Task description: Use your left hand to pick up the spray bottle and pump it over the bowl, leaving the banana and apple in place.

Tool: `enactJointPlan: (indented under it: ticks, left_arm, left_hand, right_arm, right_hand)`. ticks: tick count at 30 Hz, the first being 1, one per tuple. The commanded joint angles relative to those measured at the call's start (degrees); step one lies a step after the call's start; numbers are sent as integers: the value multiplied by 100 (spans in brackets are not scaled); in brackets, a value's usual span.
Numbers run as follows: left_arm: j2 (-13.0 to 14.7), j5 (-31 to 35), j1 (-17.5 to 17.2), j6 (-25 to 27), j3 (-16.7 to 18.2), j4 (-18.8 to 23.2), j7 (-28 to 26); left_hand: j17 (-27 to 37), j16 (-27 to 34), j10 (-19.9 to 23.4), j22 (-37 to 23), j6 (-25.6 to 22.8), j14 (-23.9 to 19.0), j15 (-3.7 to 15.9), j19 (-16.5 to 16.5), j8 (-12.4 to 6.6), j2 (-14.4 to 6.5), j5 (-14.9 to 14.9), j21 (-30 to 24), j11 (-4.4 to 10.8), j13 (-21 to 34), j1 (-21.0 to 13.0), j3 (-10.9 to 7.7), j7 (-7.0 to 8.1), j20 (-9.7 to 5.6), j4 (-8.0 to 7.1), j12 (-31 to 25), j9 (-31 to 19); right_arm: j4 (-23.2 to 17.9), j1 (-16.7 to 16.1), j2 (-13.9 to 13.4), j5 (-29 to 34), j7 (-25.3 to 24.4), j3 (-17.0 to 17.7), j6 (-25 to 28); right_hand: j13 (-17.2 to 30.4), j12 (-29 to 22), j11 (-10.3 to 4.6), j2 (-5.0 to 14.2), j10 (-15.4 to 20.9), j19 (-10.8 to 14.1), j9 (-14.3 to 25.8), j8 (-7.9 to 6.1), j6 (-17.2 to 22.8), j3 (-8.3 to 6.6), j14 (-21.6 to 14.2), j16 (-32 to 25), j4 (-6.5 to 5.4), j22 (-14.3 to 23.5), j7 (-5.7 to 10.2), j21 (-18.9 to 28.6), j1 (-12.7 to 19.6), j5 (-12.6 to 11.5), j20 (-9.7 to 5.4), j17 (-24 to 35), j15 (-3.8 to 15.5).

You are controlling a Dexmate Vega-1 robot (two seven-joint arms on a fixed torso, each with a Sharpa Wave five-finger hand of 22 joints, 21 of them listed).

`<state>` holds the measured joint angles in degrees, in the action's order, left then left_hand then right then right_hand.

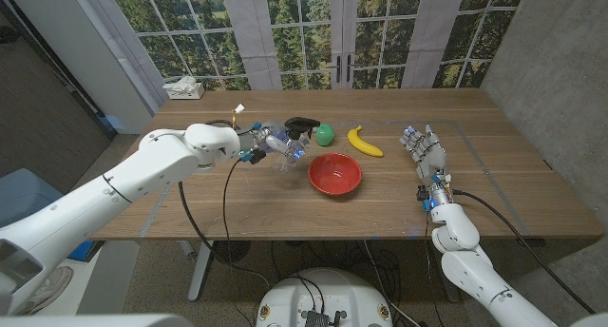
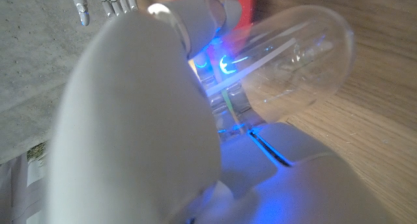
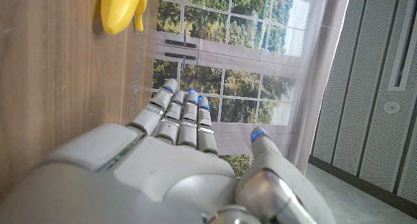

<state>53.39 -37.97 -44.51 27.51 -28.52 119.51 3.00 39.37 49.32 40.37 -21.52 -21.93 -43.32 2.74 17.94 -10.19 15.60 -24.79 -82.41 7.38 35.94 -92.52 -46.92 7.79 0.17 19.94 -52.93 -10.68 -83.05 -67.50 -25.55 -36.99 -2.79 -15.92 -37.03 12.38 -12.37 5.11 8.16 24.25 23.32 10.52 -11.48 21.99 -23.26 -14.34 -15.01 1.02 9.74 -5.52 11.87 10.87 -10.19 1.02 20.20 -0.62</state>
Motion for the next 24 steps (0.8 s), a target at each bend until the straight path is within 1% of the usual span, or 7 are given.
enactJointPlan:
  ticks: [1,5,8,9,13,16,24]
  left_arm:
    - [-224,-22,-709,-1000,352,-194,-252]
    - [-225,-8,-767,-1080,387,-212,-269]
    - [-287,-31,-839,-1285,417,-311,-219]
    - [-292,-19,-850,-1353,417,-341,-181]
    - [-349,-33,-923,-1557,445,-442,-129]
    - [-401,-13,-976,-1732,461,-519,-109]
    - [-548,50,-1161,-2137,541,-653,-223]
  left_hand:
    - [-532,-521,-90,441,51,-247,1005,294,8,-962,-70,326,24,-289,-922,-1828,20,-441,-746,156,21]
    - [-876,-920,-302,722,229,-93,994,258,22,-915,-98,546,26,-526,-879,-1996,17,-445,-769,361,24]
    - [-1200,-1377,-643,938,438,303,948,55,-14,-882,-116,737,12,-763,-833,-2068,-41,-364,-791,679,24]
    - [-1303,-1509,-798,980,472,423,938,-33,-35,-885,-108,774,-52,-848,-824,-2053,-46,-365,-797,820,23]
    - [-1605,-1947,-1386,1102,496,955,889,-381,-75,-819,-108,977,-110,-1112,-736,-2041,-46,-254,-830,1312,24]
    - [-1738,-2128,-1785,1133,494,1164,854,-537,-87,-776,-97,1068,-166,-1256,-685,-2001,-52,-228,-841,1602,24]
    - [-1998,-2576,-2412,1167,554,1799,653,-898,-81,-729,-44,1301,-204,-1627,-407,-1872,-9,-134,-938,2153,26]
  right_arm:
    - [-32,64,-57,-20,42,-10,100]
    - [-54,81,-77,-9,28,-15,147]
    - [-66,95,-98,2,35,-21,174]
    - [-82,94,-105,-3,28,-21,196]
    - [-109,108,-122,4,17,-24,234]
    - [-87,141,-128,0,52,-37,244]
    - [-73,209,-135,6,56,-69,325]
  right_hand:
    - [23,3,2,101,20,46,29,13,21,-31,-63,27,5,24,36,-9,8,-27,23,13,-14]
    - [23,2,6,101,25,46,29,14,19,-32,-68,26,6,24,41,-12,9,-27,21,13,-14]
    - [23,2,7,101,25,47,29,14,19,-32,-69,27,8,24,36,-13,9,-27,22,13,-14]
    - [23,2,1,101,24,47,29,13,21,-32,-68,27,8,24,36,-14,9,-27,21,13,-12]
    - [23,2,9,99,26,48,29,13,21,-34,-70,29,13,24,38,-16,14,-26,24,11,-15]
    - [23,3,9,100,22,49,29,13,20,-36,-68,31,17,24,38,-17,18,-26,27,10,-18]
    - [23,4,3,102,21,47,29,14,19,-40,-66,34,24,24,41,-21,25,-26,34,9,-19]
